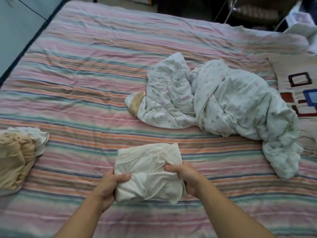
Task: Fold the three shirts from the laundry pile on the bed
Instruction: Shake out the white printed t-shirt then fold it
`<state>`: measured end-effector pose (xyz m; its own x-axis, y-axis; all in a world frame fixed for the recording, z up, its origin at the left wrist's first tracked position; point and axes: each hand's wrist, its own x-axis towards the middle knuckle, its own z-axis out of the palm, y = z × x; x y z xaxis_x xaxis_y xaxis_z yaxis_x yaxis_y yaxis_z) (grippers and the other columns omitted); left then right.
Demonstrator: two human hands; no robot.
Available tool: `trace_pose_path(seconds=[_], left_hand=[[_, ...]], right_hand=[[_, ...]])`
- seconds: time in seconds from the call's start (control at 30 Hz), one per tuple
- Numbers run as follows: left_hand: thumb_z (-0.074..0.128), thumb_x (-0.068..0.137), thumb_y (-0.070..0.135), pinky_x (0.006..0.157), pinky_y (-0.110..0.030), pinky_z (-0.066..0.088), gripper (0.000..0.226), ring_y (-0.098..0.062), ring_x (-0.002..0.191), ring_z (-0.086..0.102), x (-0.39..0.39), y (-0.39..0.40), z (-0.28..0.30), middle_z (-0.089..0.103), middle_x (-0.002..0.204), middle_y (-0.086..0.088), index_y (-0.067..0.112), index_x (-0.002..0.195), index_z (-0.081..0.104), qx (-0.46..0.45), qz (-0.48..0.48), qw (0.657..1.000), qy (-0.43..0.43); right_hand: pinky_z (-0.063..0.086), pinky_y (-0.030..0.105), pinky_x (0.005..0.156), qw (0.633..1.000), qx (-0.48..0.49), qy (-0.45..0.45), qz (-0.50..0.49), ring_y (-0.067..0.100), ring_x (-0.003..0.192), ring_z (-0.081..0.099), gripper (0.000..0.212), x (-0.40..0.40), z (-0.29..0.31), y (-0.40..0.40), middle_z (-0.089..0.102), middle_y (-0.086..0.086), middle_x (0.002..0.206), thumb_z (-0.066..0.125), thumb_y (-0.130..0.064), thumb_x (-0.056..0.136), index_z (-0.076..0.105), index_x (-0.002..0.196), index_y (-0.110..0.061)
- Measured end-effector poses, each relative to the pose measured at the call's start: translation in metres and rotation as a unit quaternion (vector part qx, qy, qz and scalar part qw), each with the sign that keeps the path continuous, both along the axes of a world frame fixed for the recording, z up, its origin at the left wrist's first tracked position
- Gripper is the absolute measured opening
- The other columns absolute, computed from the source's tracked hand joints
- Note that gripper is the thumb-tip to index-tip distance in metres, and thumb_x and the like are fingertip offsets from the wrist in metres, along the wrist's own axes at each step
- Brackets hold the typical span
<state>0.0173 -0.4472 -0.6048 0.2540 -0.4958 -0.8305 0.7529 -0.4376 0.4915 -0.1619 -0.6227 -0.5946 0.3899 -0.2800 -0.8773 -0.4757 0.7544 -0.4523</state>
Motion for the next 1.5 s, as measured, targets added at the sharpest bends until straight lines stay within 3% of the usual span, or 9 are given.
trace_pose_path(seconds=[0.3, 0.43, 0.67, 0.77, 0.9, 1.1, 1.3, 1.43, 1.5], left_hand=[[0.089, 0.034, 0.003, 0.065, -0.039, 0.061, 0.086, -0.033, 0.090, 0.072, 0.074, 0.057, 0.096, 0.072, 0.110, -0.020, 0.001, 0.116, 0.061, -0.083, 0.072, 0.994, -0.024], [0.070, 0.062, -0.013, 0.067, -0.040, 0.061, 0.059, -0.033, 0.091, 0.072, 0.106, 0.092, 0.125, 0.072, 0.110, -0.019, 0.003, 0.118, 0.060, -0.102, 0.129, 0.985, -0.049], [0.064, 0.072, -0.014, 0.074, -0.043, 0.060, 0.047, -0.030, 0.087, 0.073, 0.162, 0.172, 0.142, 0.073, 0.106, -0.017, 0.006, 0.114, 0.063, -0.093, 0.264, 0.955, -0.102], [0.065, 0.074, -0.012, 0.080, -0.042, 0.058, 0.050, -0.032, 0.098, 0.069, 0.184, 0.203, 0.139, 0.072, 0.112, -0.016, 0.007, 0.120, 0.061, -0.085, 0.307, 0.943, -0.100], [0.065, 0.074, -0.011, 0.075, -0.036, 0.058, 0.042, -0.029, 0.092, 0.071, 0.210, 0.240, 0.132, 0.074, 0.105, -0.013, 0.009, 0.110, 0.065, -0.072, 0.350, 0.927, -0.109], [0.094, 0.027, 0.011, 0.065, -0.032, 0.060, 0.095, -0.029, 0.094, 0.072, 0.247, 0.286, 0.102, 0.073, 0.109, -0.014, 0.007, 0.117, 0.064, -0.065, 0.402, 0.909, -0.091], [0.067, 0.074, -0.008, 0.088, -0.043, 0.053, 0.051, -0.035, 0.102, 0.066, 0.284, 0.303, 0.052, 0.069, 0.115, -0.019, 0.003, 0.123, 0.060, -0.035, 0.454, 0.888, -0.066], [0.068, 0.077, -0.005, 0.073, -0.038, 0.056, 0.040, -0.032, 0.089, 0.068, 0.304, 0.301, 0.011, 0.070, 0.111, -0.018, 0.006, 0.115, 0.064, 0.032, 0.441, 0.894, -0.068], [0.071, 0.077, 0.001, 0.071, -0.039, 0.056, 0.033, -0.031, 0.088, 0.068, 0.311, 0.298, -0.003, 0.070, 0.112, -0.016, 0.013, 0.108, 0.066, 0.078, 0.377, 0.918, -0.099]], right_hand=[[0.058, 0.053, 0.084, 0.990, -0.089, -0.069, 0.080, 0.036, 0.090, 0.071, 0.033, 0.095, 0.093, 0.027, 0.075, 0.020, 0.105, 0.071, 0.002, 0.080, 0.070, 0.112, -0.006], [0.059, 0.050, 0.087, 0.978, -0.142, -0.085, 0.125, 0.034, 0.096, 0.072, 0.035, 0.150, 0.121, 0.051, 0.076, 0.013, 0.105, 0.076, -0.005, 0.079, 0.070, 0.112, -0.014], [0.060, 0.042, 0.084, 0.944, -0.214, -0.102, 0.230, 0.024, 0.095, 0.072, 0.039, 0.258, 0.148, 0.118, 0.076, 0.003, 0.105, 0.080, -0.016, 0.078, 0.069, 0.116, -0.021], [0.059, 0.038, 0.082, 0.932, -0.232, -0.103, 0.259, 0.022, 0.095, 0.072, 0.042, 0.300, 0.152, 0.143, 0.075, 0.001, 0.106, 0.081, -0.017, 0.078, 0.068, 0.118, -0.021], [0.060, 0.034, 0.078, 0.909, -0.247, -0.119, 0.313, 0.017, 0.090, 0.071, 0.025, 0.352, 0.153, 0.178, 0.074, -0.001, 0.100, 0.077, -0.013, 0.082, 0.069, 0.100, -0.028], [0.058, 0.041, 0.086, 0.853, -0.325, -0.129, 0.388, 0.021, 0.093, 0.071, 0.025, 0.427, 0.127, 0.225, 0.075, 0.001, 0.100, 0.076, -0.015, 0.081, 0.069, 0.104, -0.024], [0.053, 0.033, 0.080, 0.796, -0.388, -0.101, 0.454, 0.017, 0.090, 0.069, 0.021, 0.495, 0.089, 0.251, 0.075, -0.003, 0.095, 0.076, -0.024, 0.079, 0.073, 0.100, -0.024], [0.042, 0.027, 0.071, 0.727, -0.454, -0.046, 0.513, 0.018, 0.086, 0.064, 0.008, 0.527, 0.061, 0.253, 0.068, -0.003, 0.088, 0.070, -0.027, 0.084, 0.068, 0.092, -0.026], [0.044, 0.028, 0.077, 0.738, -0.464, -0.010, 0.490, 0.024, 0.100, 0.065, 0.020, 0.538, 0.049, 0.252, 0.069, 0.002, 0.100, 0.065, -0.026, 0.089, 0.067, 0.108, -0.020]])
